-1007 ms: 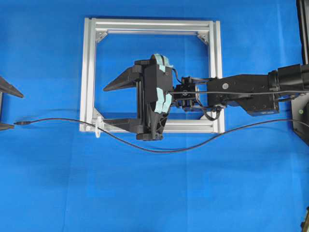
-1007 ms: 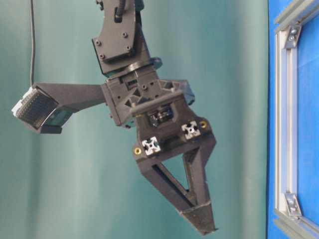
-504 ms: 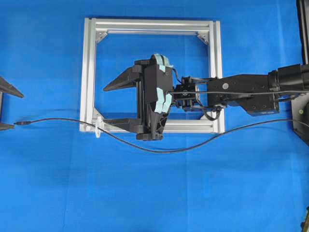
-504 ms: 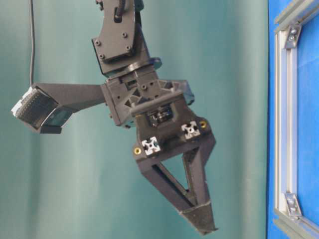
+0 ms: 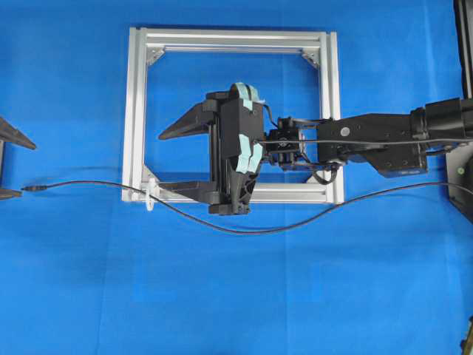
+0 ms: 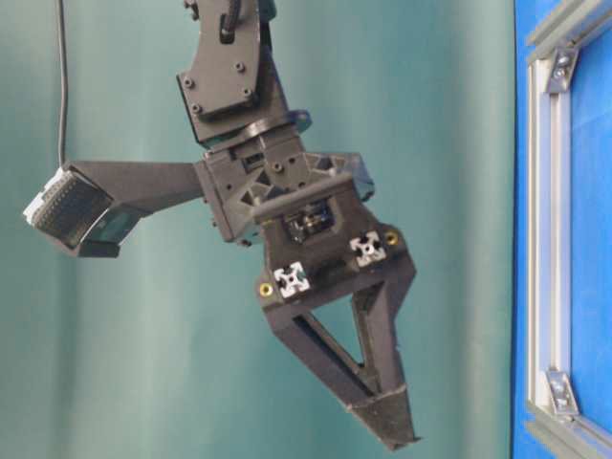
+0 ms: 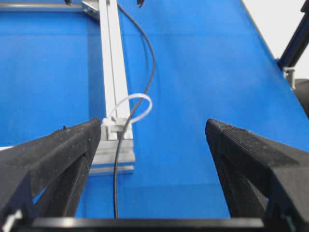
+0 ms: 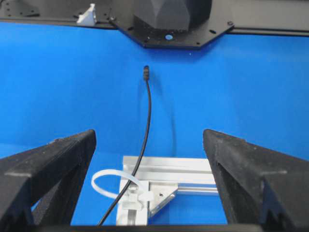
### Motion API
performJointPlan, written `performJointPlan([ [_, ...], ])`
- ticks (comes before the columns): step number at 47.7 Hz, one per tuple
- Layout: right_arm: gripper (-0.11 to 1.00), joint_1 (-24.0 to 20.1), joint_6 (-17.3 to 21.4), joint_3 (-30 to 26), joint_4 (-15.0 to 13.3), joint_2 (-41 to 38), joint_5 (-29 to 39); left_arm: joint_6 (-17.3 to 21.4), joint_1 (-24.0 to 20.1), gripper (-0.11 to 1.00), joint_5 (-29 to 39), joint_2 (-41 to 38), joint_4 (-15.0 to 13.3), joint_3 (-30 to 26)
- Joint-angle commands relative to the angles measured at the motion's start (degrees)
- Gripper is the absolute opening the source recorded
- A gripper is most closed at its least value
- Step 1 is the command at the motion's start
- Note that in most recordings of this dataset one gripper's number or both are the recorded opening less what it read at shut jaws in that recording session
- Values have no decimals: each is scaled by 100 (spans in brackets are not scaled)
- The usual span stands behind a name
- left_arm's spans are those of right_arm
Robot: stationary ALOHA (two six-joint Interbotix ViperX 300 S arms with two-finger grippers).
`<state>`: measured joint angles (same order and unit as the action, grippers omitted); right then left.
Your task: Insert the wire through the string loop located on the left side.
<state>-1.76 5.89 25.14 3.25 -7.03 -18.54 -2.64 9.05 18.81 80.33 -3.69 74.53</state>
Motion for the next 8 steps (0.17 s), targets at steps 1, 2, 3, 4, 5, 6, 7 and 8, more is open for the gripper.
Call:
performJointPlan([
  [1, 93, 26, -9, -132, -9, 202, 0, 9, 18, 83, -53, -88, 9, -70],
  [2, 93, 26, 0, -132, -9, 202, 0, 9, 9, 83, -53, -79, 9, -70],
  [3, 93, 26, 0, -132, -9, 202, -9, 9, 9, 83, -53, -88, 9, -70],
  [4, 93, 26, 0, -132, -9, 202, 0, 9, 9, 83, -53, -79, 9, -70],
  [5, 93, 26, 0, -132, -9, 202, 0, 9, 9, 83, -53, -88, 9, -70],
  [6, 93, 26, 0, -141, -9, 202, 0, 9, 9, 83, -53, -88, 9, -70],
  [7, 93, 18, -9, -141, -9, 202, 0, 9, 9, 83, -53, -79, 9, -70],
  [8, 93, 26, -9, -141, -9, 202, 0, 9, 9, 83, -53, -88, 9, -70],
])
